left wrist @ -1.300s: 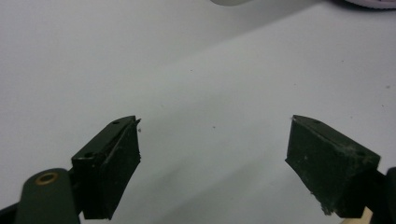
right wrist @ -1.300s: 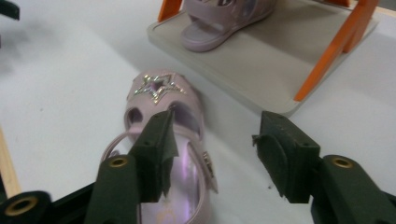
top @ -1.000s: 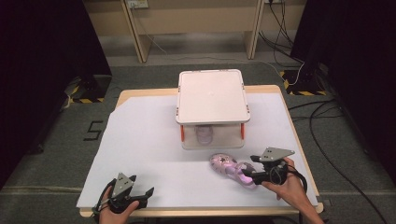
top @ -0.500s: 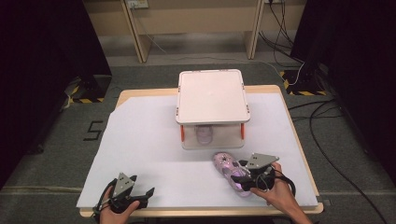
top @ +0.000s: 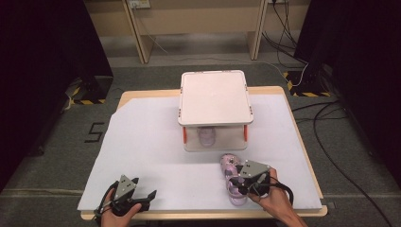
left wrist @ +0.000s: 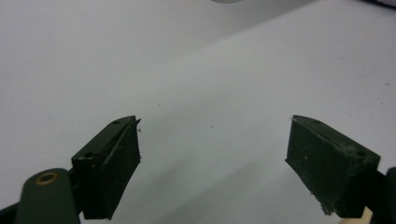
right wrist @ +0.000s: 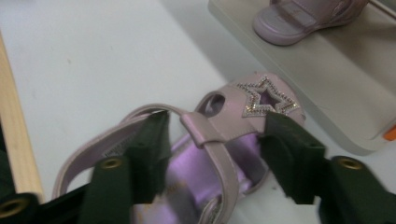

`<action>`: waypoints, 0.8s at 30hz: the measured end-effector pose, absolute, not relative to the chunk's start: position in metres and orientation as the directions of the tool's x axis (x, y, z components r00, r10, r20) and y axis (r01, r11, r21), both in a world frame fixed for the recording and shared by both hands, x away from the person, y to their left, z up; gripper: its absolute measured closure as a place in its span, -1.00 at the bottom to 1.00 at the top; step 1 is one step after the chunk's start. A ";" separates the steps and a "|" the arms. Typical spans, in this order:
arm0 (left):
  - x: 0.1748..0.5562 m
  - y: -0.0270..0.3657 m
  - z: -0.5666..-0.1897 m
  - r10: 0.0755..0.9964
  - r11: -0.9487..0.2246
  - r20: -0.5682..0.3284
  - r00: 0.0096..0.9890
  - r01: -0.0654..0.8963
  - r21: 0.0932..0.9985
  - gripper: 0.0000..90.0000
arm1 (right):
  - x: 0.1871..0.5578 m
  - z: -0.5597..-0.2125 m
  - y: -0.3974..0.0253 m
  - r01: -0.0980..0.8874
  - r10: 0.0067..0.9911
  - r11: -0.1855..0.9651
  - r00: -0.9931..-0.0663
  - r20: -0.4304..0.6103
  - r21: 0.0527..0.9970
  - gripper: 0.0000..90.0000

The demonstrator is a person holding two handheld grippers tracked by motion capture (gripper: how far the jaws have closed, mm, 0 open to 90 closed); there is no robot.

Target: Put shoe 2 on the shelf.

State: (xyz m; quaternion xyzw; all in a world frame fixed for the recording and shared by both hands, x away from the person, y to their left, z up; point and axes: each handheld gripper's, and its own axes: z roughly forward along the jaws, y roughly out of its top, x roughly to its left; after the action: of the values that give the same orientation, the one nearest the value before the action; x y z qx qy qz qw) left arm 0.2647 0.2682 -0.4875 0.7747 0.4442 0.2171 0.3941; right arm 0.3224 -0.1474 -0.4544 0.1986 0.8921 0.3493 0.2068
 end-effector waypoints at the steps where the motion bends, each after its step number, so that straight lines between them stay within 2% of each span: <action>1: 0.265 0.268 -0.488 0.859 -0.292 -0.016 0.511 0.516 0.805 -0.63 | 0.322 -0.455 -0.146 0.201 0.499 0.687 -0.829 -0.253 0.698 0.23; 3: 0.265 0.268 -0.488 0.859 -0.294 -0.015 0.512 0.516 0.804 -0.63 | 0.322 -0.455 -0.144 0.173 0.488 0.709 -0.820 -0.299 0.683 0.38; 4: 0.265 0.268 -0.488 0.859 -0.294 -0.015 0.512 0.516 0.804 -0.63 | 0.322 -0.455 -0.144 0.173 0.488 0.709 -0.820 -0.299 0.683 0.38; 5: 0.265 0.268 -0.488 0.859 -0.294 -0.015 0.512 0.516 0.804 -0.63 | 0.321 -0.453 -0.143 0.147 0.474 0.735 -0.810 -0.347 0.661 0.57; 6: 0.265 0.268 -0.488 0.859 -0.293 -0.015 0.512 0.516 0.805 -0.63 | 0.320 -0.451 -0.143 0.132 0.470 0.741 -0.802 -0.369 0.658 0.66; 8: 0.265 0.268 -0.488 0.859 -0.296 -0.013 0.512 0.517 0.803 -0.63 | 0.320 -0.450 -0.143 0.117 0.469 0.746 -0.791 -0.393 0.656 0.74; 9: 0.265 0.268 -0.488 0.859 -0.296 -0.013 0.511 0.518 0.802 -0.63 | 0.321 -0.445 -0.145 0.092 0.472 0.746 -0.772 -0.426 0.660 0.85; 13: 0.265 0.268 -0.488 0.860 -0.296 -0.013 0.510 0.520 0.801 -0.63 | 0.327 -0.436 -0.150 0.079 0.504 0.710 -0.752 -0.426 0.700 0.88; 18: 0.265 0.268 -0.488 0.860 -0.296 -0.013 0.509 0.521 0.801 -0.63 | 0.337 -0.428 -0.149 0.026 0.508 0.709 -0.712 -0.485 0.705 0.88; 24: 0.265 0.268 -0.488 0.861 -0.295 -0.014 0.508 0.521 0.801 -0.63 | 0.360 -0.426 -0.145 0.028 0.539 0.698 -0.679 -0.498 0.716 0.88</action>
State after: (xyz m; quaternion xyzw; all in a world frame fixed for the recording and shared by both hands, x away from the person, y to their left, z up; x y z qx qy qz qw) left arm 0.2650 0.2685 -0.4879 0.7749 0.4459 0.2168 0.3921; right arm 0.3601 -0.1452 -0.4255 0.1676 0.8464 0.3510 0.3637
